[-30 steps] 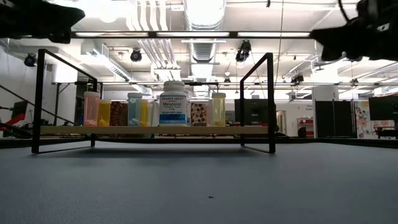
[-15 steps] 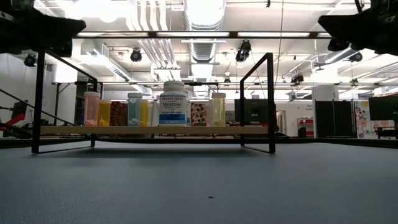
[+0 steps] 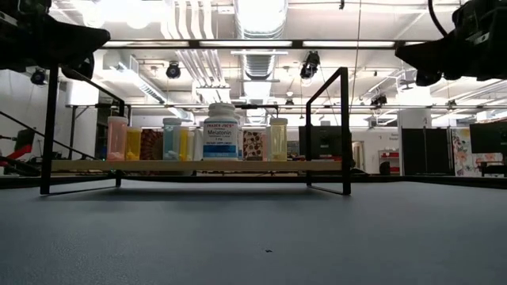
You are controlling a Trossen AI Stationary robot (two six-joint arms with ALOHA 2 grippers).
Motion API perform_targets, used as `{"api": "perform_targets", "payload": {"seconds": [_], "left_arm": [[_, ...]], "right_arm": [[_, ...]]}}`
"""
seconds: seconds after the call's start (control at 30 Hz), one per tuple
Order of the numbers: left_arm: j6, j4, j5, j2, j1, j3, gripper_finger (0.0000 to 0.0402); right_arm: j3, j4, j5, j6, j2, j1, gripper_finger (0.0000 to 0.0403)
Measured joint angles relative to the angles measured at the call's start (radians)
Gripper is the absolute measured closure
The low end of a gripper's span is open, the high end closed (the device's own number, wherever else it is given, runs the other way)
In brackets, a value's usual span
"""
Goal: Pick and place medicine bottles onto shelf by color
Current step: Return to Home Position
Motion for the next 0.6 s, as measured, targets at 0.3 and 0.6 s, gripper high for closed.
{"api": "perform_targets", "payload": {"seconds": [0.3, 0.6], "left_arm": [[0.001, 0.001, 0.0, 0.011, 0.0, 0.0, 0.0402], [0.001, 0.001, 0.0, 0.011, 0.0, -0.001, 0.0402]], "right_arm": [[0.0, -0.007, 0.0, 0.0, 0.015, 0.0, 0.0394], [0.0, -0.008, 0.0, 0.0, 0.015, 0.0, 0.0394]]}}
